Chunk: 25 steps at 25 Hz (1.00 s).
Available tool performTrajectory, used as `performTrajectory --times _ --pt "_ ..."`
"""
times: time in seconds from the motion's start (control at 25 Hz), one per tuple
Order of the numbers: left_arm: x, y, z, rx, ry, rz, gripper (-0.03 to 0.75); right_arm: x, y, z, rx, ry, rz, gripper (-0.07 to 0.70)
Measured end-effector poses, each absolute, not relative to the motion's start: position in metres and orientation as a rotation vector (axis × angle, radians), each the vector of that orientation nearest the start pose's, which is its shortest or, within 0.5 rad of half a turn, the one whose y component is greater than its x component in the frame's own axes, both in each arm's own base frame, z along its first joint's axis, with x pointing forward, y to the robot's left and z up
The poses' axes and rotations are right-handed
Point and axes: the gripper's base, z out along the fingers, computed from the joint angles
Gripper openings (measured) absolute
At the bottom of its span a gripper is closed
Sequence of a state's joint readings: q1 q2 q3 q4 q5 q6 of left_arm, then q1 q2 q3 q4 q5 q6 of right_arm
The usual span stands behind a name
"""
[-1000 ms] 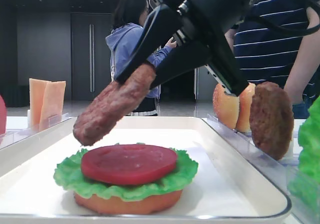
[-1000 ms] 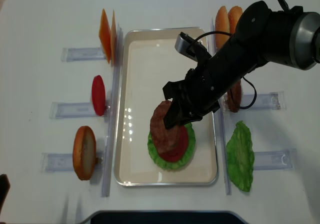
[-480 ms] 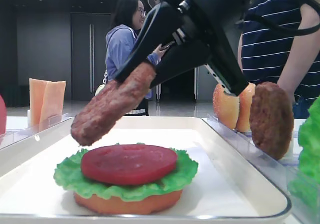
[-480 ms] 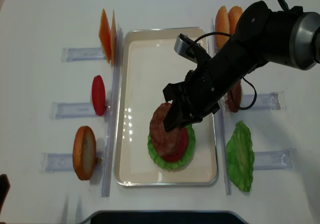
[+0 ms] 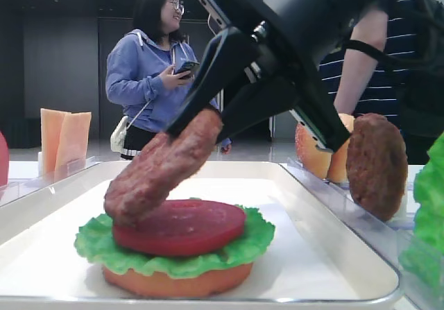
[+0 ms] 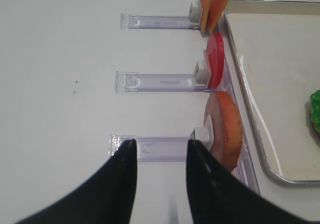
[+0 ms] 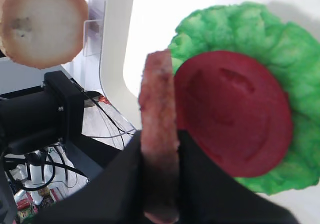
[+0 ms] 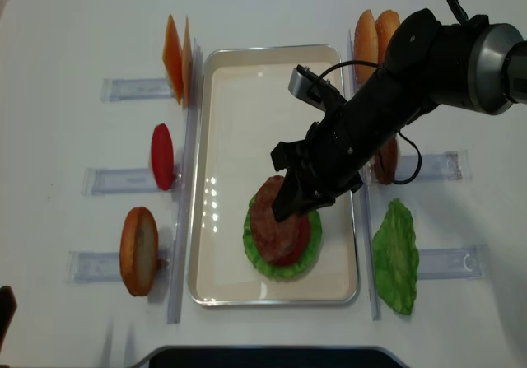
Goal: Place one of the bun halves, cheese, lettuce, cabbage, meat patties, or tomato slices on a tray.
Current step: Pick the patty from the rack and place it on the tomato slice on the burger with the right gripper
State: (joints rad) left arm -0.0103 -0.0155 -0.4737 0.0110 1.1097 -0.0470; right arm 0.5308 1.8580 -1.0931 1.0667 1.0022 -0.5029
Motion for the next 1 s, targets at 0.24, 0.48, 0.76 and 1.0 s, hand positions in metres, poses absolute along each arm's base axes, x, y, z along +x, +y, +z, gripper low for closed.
performTrajectory --times 0.24,0.48,0.76,1.0 --pt "-0.0064 0.0010 0.2660 -0.039 2.104 -0.021 0.265 0.2609 0.2304 0.1794 -0.562 2.909 1.341 0.145" --pt "-0.0064 0.0010 0.2660 -0.039 2.104 -0.021 0.265 0.2611 0.2302 0.1790 -0.571 2.904 1.341 0.145" --pt "-0.0064 0.0010 0.2660 -0.039 2.104 -0.021 0.265 0.2621 0.2296 0.1780 -0.578 2.901 1.316 0.186" --pt "-0.0064 0.0010 0.2660 -0.039 2.104 -0.021 0.265 0.2622 0.2277 0.1760 -0.611 2.907 1.269 0.379"
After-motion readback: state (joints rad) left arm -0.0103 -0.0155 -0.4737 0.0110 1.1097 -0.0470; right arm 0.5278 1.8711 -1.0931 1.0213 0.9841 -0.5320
